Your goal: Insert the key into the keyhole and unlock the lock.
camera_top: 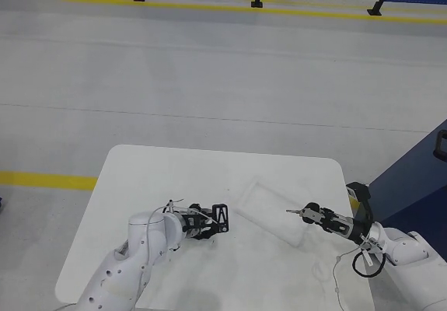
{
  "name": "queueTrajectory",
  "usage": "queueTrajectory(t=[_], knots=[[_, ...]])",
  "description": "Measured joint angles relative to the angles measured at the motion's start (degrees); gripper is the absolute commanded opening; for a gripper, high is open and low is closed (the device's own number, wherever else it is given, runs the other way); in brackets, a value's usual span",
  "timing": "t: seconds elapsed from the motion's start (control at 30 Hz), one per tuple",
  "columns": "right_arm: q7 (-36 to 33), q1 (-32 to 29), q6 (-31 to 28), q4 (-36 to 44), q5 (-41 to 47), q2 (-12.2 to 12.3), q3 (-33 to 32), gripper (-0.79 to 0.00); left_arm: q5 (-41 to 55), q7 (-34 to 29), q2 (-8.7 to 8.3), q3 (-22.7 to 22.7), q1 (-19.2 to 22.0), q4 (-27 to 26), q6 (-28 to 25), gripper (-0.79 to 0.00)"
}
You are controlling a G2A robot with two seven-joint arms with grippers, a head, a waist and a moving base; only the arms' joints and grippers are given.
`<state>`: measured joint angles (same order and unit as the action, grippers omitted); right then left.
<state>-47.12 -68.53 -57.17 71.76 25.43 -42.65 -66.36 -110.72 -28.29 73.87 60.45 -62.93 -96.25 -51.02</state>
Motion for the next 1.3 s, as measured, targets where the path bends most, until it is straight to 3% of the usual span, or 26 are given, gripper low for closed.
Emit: queueTrajectory(t=[0.13,0.3,0.5,0.77,0.93,1.17,1.3], knots=[[0.0,0.0,0.0,0.0,0.0,0.0,0.0,-0.785,-1.1,0.1,-0.1,-0.8,0.1,0.0,0.2,-0.785],[0.0,0.0,0.0,0.0,0.0,0.0,0.0,-0.785,-3.2,-6.0,0.6,-3.9,1.4,3.2,1.3,-0.785],[0.0,0.0,0.0,0.0,0.0,0.0,0.0,-0.785,0.4,-11.8,2.87,-9.1,7.3,12.0,2.1,-0.785],[0.0,0.0,0.0,0.0,0.0,0.0,0.0,-0.785,5.9,-21.6,7.12,-16.7,15.6,25.5,2.7,-0.785],[0.0,0.0,0.0,0.0,0.0,0.0,0.0,-0.785,8.1,-25.0,9.48,-20.1,18.5,32.1,5.2,-0.785],[0.0,0.0,0.0,0.0,0.0,0.0,0.0,-0.785,9.5,-27.7,11.63,-22.5,21.0,37.1,7.3,-0.785],[0.0,0.0,0.0,0.0,0.0,0.0,0.0,-0.785,10.4,-27.7,12.47,-23.2,21.9,38.9,7.5,-0.554]])
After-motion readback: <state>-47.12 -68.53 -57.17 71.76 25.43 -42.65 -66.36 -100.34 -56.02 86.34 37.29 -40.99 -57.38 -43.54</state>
